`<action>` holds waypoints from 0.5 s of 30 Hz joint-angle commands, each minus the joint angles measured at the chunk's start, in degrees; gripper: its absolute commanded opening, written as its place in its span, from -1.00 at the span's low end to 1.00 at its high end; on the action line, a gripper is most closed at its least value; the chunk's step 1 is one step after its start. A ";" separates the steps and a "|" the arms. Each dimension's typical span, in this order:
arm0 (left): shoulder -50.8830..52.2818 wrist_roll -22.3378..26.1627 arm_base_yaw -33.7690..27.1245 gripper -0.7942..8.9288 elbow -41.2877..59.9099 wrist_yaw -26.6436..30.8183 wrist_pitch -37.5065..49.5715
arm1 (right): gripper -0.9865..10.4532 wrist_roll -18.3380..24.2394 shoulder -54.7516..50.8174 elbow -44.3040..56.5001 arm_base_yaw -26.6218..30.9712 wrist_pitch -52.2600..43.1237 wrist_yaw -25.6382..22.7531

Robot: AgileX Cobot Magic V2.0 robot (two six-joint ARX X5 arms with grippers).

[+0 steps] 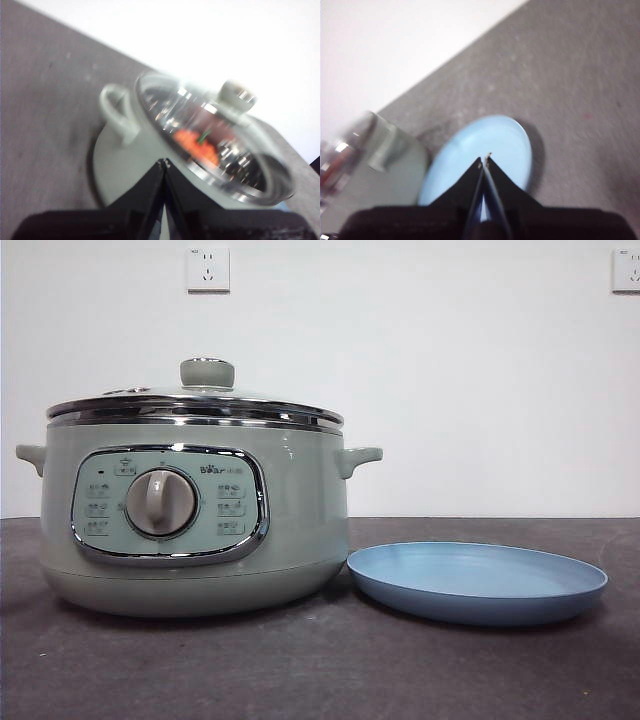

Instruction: Take the pumpkin out from the steamer,put the pumpkin in the blue plate,close the lid

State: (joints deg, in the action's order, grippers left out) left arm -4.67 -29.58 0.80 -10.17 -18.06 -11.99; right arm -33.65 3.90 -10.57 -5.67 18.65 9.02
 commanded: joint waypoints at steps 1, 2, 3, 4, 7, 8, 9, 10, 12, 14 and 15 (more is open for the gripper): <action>-3.58 3.41 -0.13 -0.85 -3.78 0.20 -1.29 | -0.84 1.62 2.47 -4.07 -0.02 -0.04 -0.09; -5.40 4.59 -0.13 -0.85 -5.46 0.04 -1.57 | -0.84 2.38 3.67 -5.53 -0.02 -0.07 -0.09; -7.30 5.73 -0.11 -0.85 -7.21 0.02 -1.99 | -0.84 3.15 4.92 -7.02 -0.02 -0.07 -0.09; -9.01 6.58 -0.11 -0.85 -8.74 0.02 -2.34 | -0.84 3.85 6.08 -8.31 -0.02 -0.04 -0.09; -14.62 10.01 -0.11 -0.85 -13.90 -0.39 -3.80 | -0.84 6.60 9.92 -12.63 -0.02 -0.02 -0.09; -16.55 11.08 -0.11 -0.85 -15.74 -0.66 -4.48 | -0.84 7.72 11.34 -14.16 -0.02 -0.02 -0.02; -18.43 12.24 -0.11 -0.85 -17.53 -1.20 -5.03 | -0.84 8.79 12.81 -15.67 -0.02 0.02 0.07; -19.96 13.25 -0.11 -0.85 -19.02 -1.95 -5.35 | -0.83 9.70 14.08 -16.98 -0.02 0.17 0.07; -23.32 14.82 -0.11 -0.85 -22.29 -4.07 -6.19 | -0.83 12.24 17.09 -20.17 -0.02 0.83 0.13; -26.01 15.91 -0.11 -0.85 -24.98 -6.27 -6.58 | -0.83 15.21 19.96 -23.32 -0.02 2.12 0.15; -27.28 16.35 -0.11 -0.84 -26.21 -7.39 -6.60 | -0.83 17.05 21.49 -25.09 -0.02 3.10 0.13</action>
State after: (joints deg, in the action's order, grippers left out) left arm -31.29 -15.75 0.80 -35.77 -24.43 -18.65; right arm -21.17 24.25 -34.17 -5.67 21.47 9.04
